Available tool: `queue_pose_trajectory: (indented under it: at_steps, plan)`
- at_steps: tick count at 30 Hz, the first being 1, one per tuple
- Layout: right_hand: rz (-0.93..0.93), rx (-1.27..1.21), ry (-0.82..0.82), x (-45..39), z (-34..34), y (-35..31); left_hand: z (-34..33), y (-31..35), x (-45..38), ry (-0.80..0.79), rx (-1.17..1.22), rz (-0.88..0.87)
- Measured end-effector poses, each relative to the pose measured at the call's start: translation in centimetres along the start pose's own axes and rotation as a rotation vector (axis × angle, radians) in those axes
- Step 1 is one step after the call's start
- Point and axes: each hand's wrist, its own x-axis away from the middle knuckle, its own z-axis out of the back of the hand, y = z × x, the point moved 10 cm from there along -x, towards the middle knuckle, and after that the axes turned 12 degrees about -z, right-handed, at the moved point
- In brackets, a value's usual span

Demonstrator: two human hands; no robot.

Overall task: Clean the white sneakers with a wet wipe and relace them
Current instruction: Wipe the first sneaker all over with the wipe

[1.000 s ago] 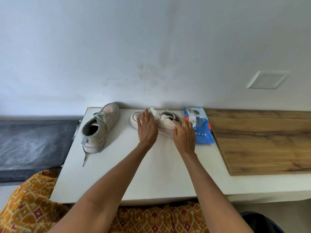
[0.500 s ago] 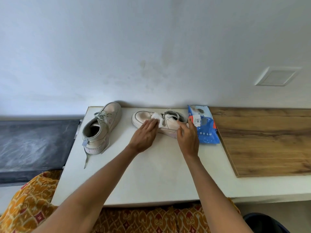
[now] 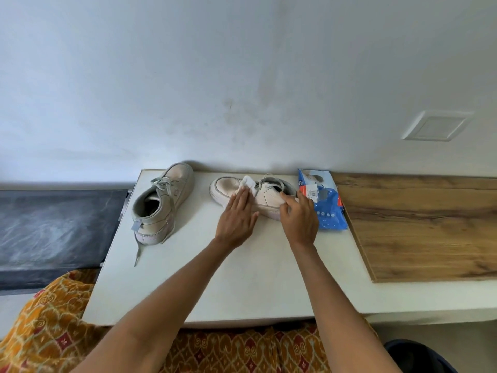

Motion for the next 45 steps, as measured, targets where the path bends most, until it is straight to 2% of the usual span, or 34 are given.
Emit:
queue_pose_trajectory:
  at_steps: [3,7,10,13,16,20,22,24,26,27,30,33,35,38,41,45]
  plan:
    - [0.016,0.018,0.006,0.0,0.0,0.0,-0.4,-2.6,1.1,-0.080,-0.105,-0.015]
    - [0.037,0.014,0.022,0.3,0.0,0.2,-0.1,-9.2,3.7,-0.131,-0.090,0.216]
    - [0.027,0.007,0.033,0.2,-0.1,0.2,0.1,-11.6,5.5,-0.191,-0.046,0.321]
    - [0.009,-0.007,0.038,0.2,-0.2,0.3,0.0,-9.7,4.4,-0.058,0.162,0.368]
    - [0.020,0.009,0.040,0.2,-0.2,0.3,-0.3,-8.9,3.5,0.131,0.395,0.512]
    - [0.042,0.023,0.040,0.1,0.0,0.2,1.3,-10.7,3.9,0.374,0.414,0.640]
    - [0.037,0.019,0.042,0.2,-0.1,0.3,0.9,-12.1,4.5,0.475,0.584,0.779]
    - [0.036,0.020,0.050,0.2,-0.1,0.4,1.1,-12.7,4.4,0.526,0.652,0.832]
    - [0.045,0.022,0.055,0.2,-0.1,0.3,2.4,-12.2,3.1,0.538,0.627,0.749]
    - [0.049,0.019,0.054,0.1,-0.1,0.3,3.4,-11.3,2.1,0.533,0.585,0.649]
    - [0.048,0.001,0.057,0.1,-0.2,0.5,5.1,-6.1,-1.1,0.430,0.410,0.210]
    - [0.043,0.007,0.052,0.2,-0.3,0.5,3.6,-2.7,-1.9,0.285,0.246,-0.014]
    - [0.052,0.017,0.047,0.1,-0.2,0.4,3.0,-2.9,-1.7,0.222,0.142,-0.056]
    - [0.068,0.031,0.048,0.2,0.0,0.3,2.9,-5.7,-1.5,0.134,0.109,-0.007]
    - [0.062,0.031,0.056,0.3,0.0,0.3,2.6,-7.1,-1.7,0.060,0.196,0.036]
    - [0.029,0.015,0.055,0.3,-0.1,0.3,1.9,-5.5,-1.3,0.000,0.361,0.018]
